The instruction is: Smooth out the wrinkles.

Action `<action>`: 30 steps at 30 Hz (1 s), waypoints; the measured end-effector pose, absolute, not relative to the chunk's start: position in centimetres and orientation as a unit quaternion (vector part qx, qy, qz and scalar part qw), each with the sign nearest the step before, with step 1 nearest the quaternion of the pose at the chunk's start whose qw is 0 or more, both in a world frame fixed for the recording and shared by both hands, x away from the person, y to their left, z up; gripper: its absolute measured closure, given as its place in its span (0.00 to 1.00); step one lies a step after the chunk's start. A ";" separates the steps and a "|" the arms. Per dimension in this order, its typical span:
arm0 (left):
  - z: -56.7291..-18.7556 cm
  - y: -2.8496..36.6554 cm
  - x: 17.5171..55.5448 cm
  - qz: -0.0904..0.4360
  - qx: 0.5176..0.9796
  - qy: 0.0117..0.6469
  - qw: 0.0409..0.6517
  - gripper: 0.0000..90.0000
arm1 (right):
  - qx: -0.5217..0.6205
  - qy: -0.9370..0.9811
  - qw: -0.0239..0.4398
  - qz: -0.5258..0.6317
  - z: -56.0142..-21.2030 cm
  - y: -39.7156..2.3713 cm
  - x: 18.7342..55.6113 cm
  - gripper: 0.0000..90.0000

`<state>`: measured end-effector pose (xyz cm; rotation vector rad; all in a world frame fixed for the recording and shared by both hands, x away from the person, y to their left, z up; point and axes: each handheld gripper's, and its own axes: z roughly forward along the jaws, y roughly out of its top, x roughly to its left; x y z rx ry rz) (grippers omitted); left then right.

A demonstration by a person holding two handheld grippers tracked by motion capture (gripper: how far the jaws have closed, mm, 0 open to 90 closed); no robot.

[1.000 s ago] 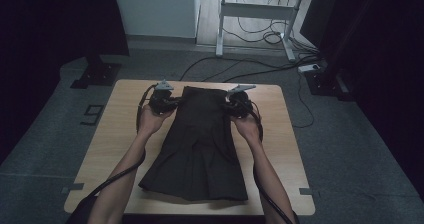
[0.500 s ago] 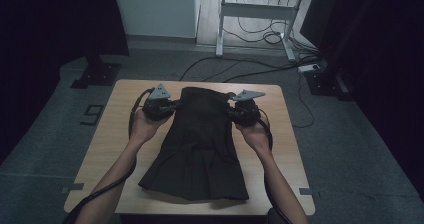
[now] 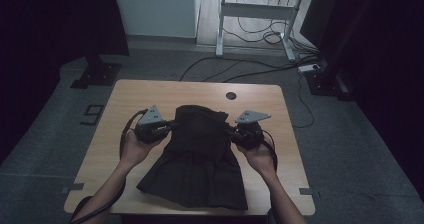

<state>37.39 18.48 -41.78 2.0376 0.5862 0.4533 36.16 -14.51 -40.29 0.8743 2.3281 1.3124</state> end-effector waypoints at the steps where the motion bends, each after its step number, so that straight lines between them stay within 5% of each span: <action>1: -42.0 18.6 37.0 0.181 0.831 0.239 0.469 0.94 | 0.306 0.817 0.159 0.462 -40.5 -14.5 35.7 0.93; 19: -49.8 19.5 32.1 0.082 0.873 0.235 0.419 0.93 | 0.314 0.843 0.052 0.434 -48.6 -13.9 30.5 0.93; 30: -51.3 18.1 35.1 0.111 0.876 0.239 0.404 0.93 | 0.338 0.848 0.096 0.396 -51.5 -13.6 34.1 0.93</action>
